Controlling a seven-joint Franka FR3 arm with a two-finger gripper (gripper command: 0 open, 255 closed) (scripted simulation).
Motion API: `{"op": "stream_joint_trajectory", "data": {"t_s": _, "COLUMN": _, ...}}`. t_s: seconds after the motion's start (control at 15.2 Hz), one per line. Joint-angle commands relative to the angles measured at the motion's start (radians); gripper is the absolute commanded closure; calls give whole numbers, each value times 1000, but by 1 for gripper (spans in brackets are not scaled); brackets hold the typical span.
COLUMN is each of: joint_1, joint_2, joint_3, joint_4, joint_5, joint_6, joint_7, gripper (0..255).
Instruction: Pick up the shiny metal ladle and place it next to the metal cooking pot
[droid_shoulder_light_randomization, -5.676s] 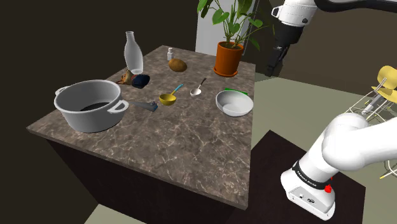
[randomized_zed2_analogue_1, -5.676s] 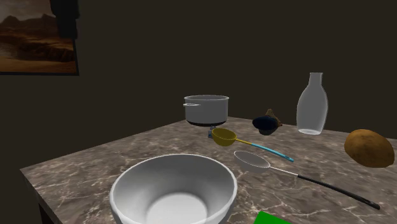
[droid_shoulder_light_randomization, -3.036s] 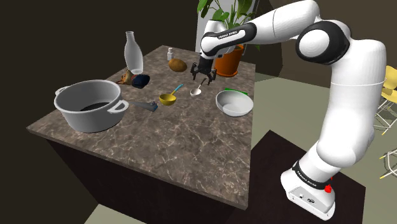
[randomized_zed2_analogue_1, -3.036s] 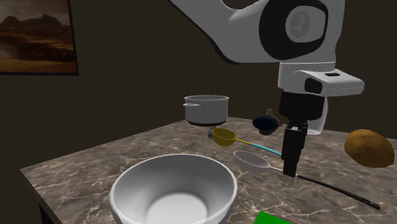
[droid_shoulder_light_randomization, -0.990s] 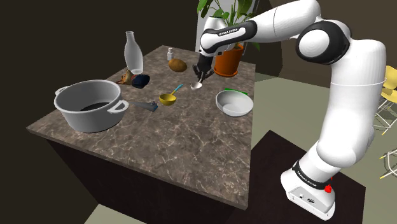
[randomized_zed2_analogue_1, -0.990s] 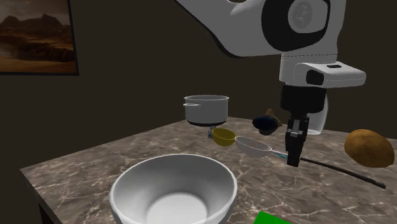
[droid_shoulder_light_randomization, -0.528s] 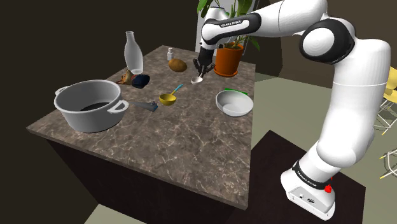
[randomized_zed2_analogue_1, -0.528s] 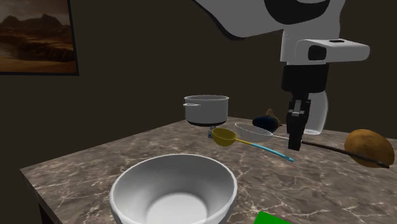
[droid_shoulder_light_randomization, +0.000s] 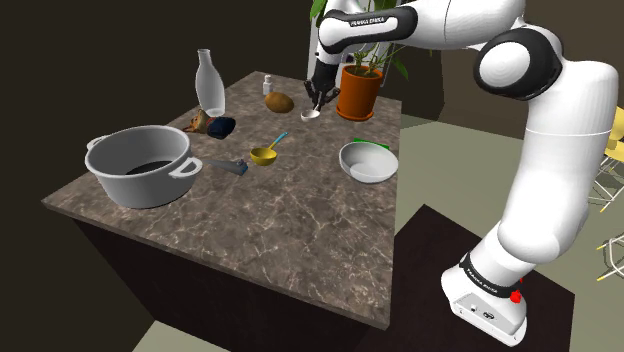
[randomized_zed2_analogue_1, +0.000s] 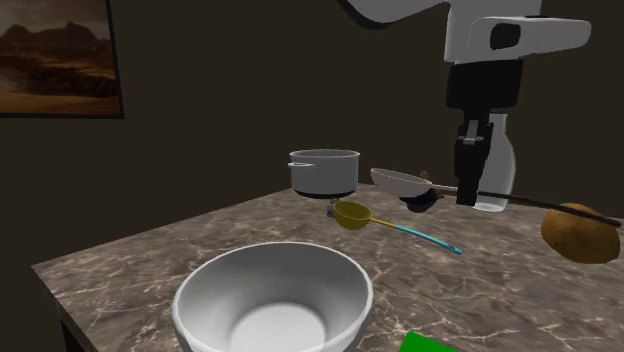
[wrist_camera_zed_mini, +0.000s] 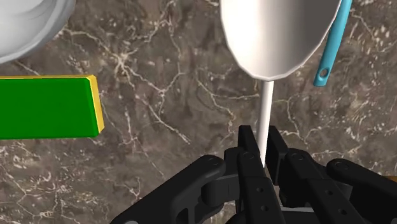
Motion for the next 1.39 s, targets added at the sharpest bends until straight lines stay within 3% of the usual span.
{"op": "stream_joint_trajectory", "data": {"t_s": 0.0, "joint_1": 0, "joint_2": -4, "joint_3": 0, "joint_4": 19, "joint_5": 0, "joint_6": -24, "joint_7": 1, "gripper": 255}}
{"op": "stream_joint_trajectory", "data": {"t_s": 0.99, "joint_1": 3, "joint_2": 8, "joint_3": 1, "joint_4": 231, "joint_5": -4, "joint_6": -223, "joint_7": 14, "gripper": 255}}
{"op": "stream_joint_trajectory", "data": {"t_s": 1.32, "joint_1": 68, "joint_2": -81, "joint_3": 30, "joint_4": 97, "joint_5": -13, "joint_6": -172, "joint_7": 108, "gripper": 255}}
